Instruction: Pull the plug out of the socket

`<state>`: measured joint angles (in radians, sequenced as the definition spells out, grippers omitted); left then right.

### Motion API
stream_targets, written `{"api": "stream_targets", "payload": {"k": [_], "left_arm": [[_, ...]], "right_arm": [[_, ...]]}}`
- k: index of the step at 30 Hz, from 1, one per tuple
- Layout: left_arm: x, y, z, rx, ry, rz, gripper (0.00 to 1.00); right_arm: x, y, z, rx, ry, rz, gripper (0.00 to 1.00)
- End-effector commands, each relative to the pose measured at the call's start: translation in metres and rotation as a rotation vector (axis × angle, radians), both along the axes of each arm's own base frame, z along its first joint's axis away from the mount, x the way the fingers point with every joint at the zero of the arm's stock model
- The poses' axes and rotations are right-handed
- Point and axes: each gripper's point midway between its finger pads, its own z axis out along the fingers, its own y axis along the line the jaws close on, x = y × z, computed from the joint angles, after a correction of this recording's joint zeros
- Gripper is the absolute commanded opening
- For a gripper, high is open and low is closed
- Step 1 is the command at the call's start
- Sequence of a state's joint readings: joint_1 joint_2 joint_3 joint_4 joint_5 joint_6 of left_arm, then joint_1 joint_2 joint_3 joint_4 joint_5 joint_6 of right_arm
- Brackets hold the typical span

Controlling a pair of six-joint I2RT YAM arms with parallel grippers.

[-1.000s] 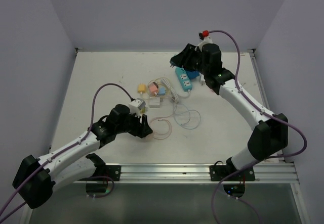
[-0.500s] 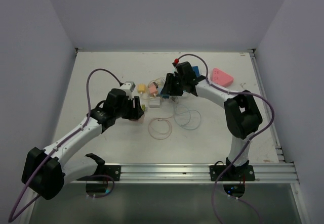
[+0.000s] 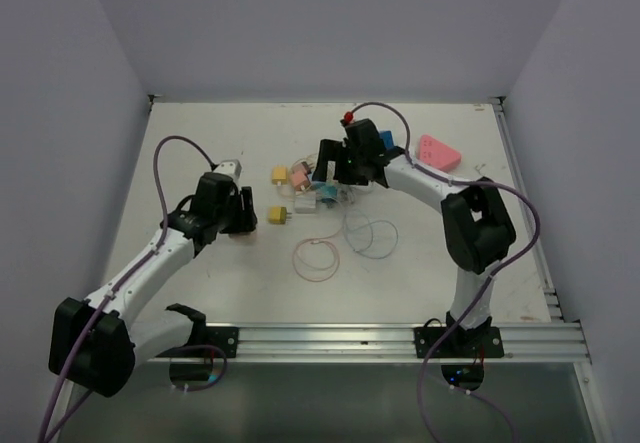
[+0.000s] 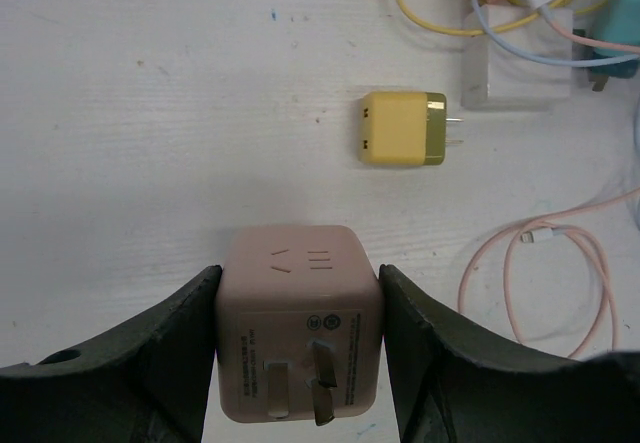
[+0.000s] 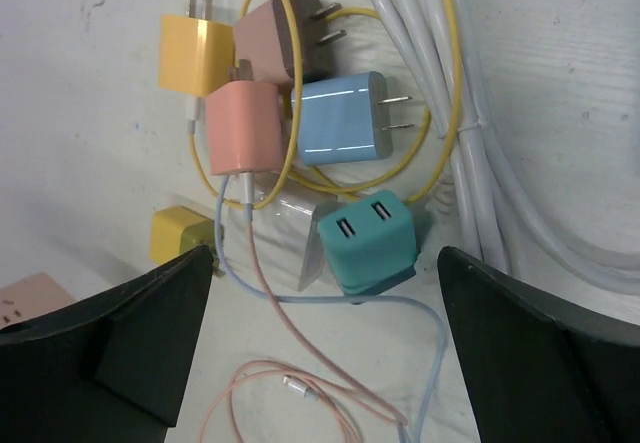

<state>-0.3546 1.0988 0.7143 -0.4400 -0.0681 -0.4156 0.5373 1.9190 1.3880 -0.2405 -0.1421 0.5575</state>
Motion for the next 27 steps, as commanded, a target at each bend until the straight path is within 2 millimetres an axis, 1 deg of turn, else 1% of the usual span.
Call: {"api": "stream_targets", "payload": {"k": [1, 2, 3, 4, 5, 6, 7, 8, 9, 10, 11, 12, 13, 14, 15, 16, 17, 18, 19, 20, 21, 22, 24, 25, 27], "left_arm": [[0.023, 0.012, 0.021, 0.028, -0.07, 0.033, 0.0], [0.028, 0.017, 0.018, 0.033, -0.062, 0.05, 0.0], [0.031, 0.018, 0.017, 0.029, -0.058, 0.051, 0.0], [0.037, 0.02, 0.012, 0.035, -0.039, 0.061, 0.0], [0.042, 0.027, 0.01, 0.041, -0.032, 0.085, 0.0], [0.047, 0.029, 0.009, 0.045, -0.026, 0.093, 0.0], [0.055, 0.031, 0.007, 0.049, -0.014, 0.102, 0.0], [0.061, 0.035, 0.006, 0.049, -0.016, 0.12, 0.0], [0.066, 0.037, 0.006, 0.053, -0.016, 0.127, 0.0], [0.076, 0.038, 0.005, 0.055, -0.012, 0.135, 0.0], [0.083, 0.04, 0.006, 0.052, -0.017, 0.143, 0.0], [0.088, 0.042, 0.005, 0.054, -0.014, 0.153, 0.0], [0.098, 0.041, 0.001, 0.059, -0.003, 0.159, 0.0], [0.103, 0.042, 0.001, 0.06, 0.0, 0.166, 0.0], [0.113, 0.041, 0.007, 0.052, -0.016, 0.171, 0.0], [0.118, 0.041, -0.004, 0.059, 0.011, 0.172, 0.0], [0.124, 0.04, -0.005, 0.057, 0.012, 0.172, 0.0], [0.129, 0.038, -0.005, 0.051, 0.011, 0.171, 0.0], [0.138, 0.036, -0.007, 0.046, 0.014, 0.17, 0.0], [0.143, 0.034, -0.008, 0.04, 0.01, 0.167, 0.0], [0.151, 0.03, -0.004, 0.024, 0.003, 0.164, 0.0], [0.154, 0.028, -0.013, 0.022, 0.027, 0.16, 0.0], [0.158, 0.023, -0.019, 0.008, 0.047, 0.154, 0.03], [0.162, 0.022, -0.024, 0.006, 0.059, 0.154, 0.06], [0.164, 0.02, -0.028, -0.002, 0.072, 0.151, 0.13]], "right_arm": [[0.003, -0.012, 0.092, 0.03, -0.206, -0.003, 0.99], [0.001, -0.019, 0.099, 0.009, -0.233, -0.008, 0.99], [-0.002, -0.024, 0.107, 0.002, -0.251, -0.012, 0.99], [-0.01, -0.033, 0.125, 0.001, -0.288, -0.018, 0.99], [-0.014, -0.04, 0.131, -0.018, -0.311, -0.019, 0.99], [-0.017, -0.047, 0.138, -0.032, -0.333, -0.028, 0.99], [-0.023, -0.057, 0.139, -0.061, -0.341, -0.043, 0.99], [-0.032, -0.067, 0.159, -0.063, -0.39, -0.052, 0.99], [-0.034, -0.08, 0.166, -0.089, -0.419, -0.093, 0.99], [-0.042, -0.09, 0.16, -0.113, -0.414, -0.107, 0.99], [-0.052, -0.102, 0.181, -0.104, -0.469, -0.135, 0.99], [-0.056, -0.112, 0.184, -0.124, -0.488, -0.167, 0.99], [-0.063, -0.121, 0.176, -0.145, -0.482, -0.178, 0.99], [-0.069, -0.128, 0.182, -0.146, -0.503, -0.19, 0.99], [-0.078, -0.138, 0.194, -0.14, -0.539, -0.216, 0.99], [-0.085, -0.144, 0.196, -0.143, -0.547, -0.222, 0.99], [-0.091, -0.149, 0.191, -0.157, -0.544, -0.227, 0.99], [-0.099, -0.157, 0.2, -0.148, -0.573, -0.241, 0.99], [-0.104, -0.165, 0.194, -0.173, -0.564, -0.255, 0.99], [-0.108, -0.17, 0.193, -0.185, -0.568, -0.267, 0.99], [-0.111, -0.176, 0.194, -0.192, -0.576, -0.283, 0.99], [-0.118, -0.186, 0.193, -0.211, -0.581, -0.307, 0.99], [-0.125, -0.197, 0.194, -0.226, -0.589, -0.337, 0.99], [-0.131, -0.204, 0.193, -0.231, -0.596, -0.35, 0.99], [-0.136, -0.213, 0.195, -0.246, -0.608, -0.381, 0.99]]}}
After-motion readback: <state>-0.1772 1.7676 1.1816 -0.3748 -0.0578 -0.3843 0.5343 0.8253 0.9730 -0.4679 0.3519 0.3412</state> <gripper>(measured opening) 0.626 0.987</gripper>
